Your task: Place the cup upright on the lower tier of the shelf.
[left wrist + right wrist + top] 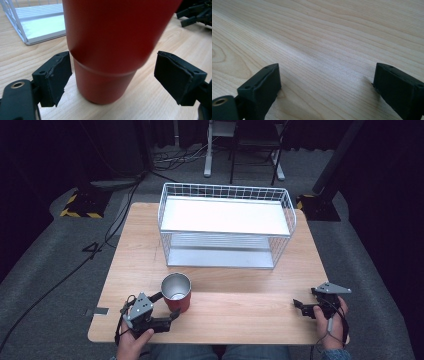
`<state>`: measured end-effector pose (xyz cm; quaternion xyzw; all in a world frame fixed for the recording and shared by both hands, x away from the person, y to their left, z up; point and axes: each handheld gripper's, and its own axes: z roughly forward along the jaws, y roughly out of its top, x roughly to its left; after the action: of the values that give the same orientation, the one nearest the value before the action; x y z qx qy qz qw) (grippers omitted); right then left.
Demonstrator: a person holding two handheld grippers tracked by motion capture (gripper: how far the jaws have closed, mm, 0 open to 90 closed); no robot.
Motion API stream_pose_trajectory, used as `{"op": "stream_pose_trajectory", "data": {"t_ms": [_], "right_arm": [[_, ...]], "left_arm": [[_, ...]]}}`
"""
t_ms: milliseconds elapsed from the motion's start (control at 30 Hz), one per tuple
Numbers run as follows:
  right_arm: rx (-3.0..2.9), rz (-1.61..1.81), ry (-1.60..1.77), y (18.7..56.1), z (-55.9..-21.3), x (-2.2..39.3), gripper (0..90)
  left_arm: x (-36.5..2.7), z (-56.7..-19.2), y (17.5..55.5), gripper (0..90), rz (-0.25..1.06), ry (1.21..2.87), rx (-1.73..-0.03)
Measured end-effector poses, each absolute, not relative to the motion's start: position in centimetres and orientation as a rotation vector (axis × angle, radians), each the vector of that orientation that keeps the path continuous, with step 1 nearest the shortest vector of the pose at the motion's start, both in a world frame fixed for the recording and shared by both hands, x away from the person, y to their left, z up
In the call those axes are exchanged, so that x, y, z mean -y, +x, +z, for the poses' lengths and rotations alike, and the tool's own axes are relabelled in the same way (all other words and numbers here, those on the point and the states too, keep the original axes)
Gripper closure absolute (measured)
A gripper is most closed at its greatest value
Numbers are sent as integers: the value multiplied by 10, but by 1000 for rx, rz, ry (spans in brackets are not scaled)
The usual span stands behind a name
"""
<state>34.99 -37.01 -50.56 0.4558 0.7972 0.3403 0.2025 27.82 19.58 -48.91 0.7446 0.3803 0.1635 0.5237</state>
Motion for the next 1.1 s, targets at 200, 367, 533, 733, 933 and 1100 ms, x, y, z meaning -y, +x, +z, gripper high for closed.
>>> {"op": "stream_pose_trajectory", "data": {"t_ms": [200,367,533,733,933,1100], "right_arm": [[-2227,952,1274,350,-506,370,80],[-2225,950,1273,350,-506,370,80],[-2225,950,1271,350,-506,370,80],[-2227,953,1274,350,-506,370,80],[-2227,953,1274,350,-506,370,80],[-2227,952,1274,350,-506,370,80]], "left_arm": [[-189,-491,282,122,410,1777,-929],[-181,-495,286,108,424,1788,-954],[-173,-499,291,102,452,1791,-960],[-168,-500,295,99,447,1800,-990],[-165,-500,297,108,445,1824,-1027],[-163,-500,297,123,452,1839,-1048]]}}
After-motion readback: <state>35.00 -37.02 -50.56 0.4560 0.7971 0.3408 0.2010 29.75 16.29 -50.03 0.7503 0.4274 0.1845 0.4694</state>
